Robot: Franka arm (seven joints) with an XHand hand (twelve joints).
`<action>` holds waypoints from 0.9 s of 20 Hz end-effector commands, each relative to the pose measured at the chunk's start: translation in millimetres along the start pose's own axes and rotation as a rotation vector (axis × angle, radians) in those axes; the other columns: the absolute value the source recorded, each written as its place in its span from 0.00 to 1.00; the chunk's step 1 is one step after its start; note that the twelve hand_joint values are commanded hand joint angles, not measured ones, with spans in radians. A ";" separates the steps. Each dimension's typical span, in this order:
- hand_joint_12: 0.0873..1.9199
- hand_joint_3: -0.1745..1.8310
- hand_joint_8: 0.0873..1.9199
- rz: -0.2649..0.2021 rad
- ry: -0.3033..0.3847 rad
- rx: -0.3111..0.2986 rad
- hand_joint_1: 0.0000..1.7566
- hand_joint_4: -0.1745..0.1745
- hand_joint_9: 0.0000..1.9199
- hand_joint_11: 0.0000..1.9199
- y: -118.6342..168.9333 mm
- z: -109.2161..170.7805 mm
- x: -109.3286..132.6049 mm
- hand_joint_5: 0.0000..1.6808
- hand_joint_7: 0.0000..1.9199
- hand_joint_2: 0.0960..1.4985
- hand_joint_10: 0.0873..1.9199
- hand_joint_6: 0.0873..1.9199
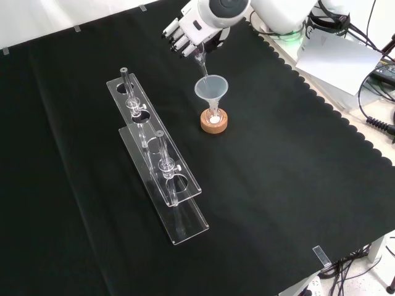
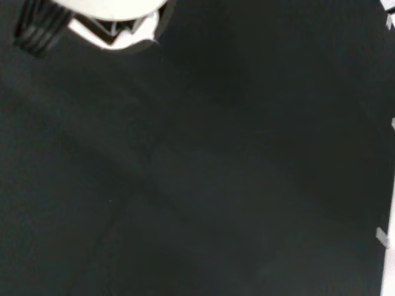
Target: Pour all the NaCl from the weighing funnel into the round-bottom flask.
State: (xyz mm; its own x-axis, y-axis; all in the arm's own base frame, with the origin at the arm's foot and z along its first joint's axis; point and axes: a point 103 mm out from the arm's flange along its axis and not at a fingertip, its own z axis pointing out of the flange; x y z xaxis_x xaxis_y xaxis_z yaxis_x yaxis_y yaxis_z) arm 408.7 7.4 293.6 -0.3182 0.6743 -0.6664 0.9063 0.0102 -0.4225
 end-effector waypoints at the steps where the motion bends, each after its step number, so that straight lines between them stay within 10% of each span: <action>1: 0.63 0.49 0.30 0.004 0.153 -0.017 0.63 1.00 0.46 0.23 2.5 10.8 -9.9 0.70 0.36 0.38 0.18 0.45; 18: 0.64 0.48 0.30 0.047 0.530 -0.041 0.62 1.00 0.45 0.23 13.2 66.0 -44.4 0.69 0.35 0.38 0.19 0.46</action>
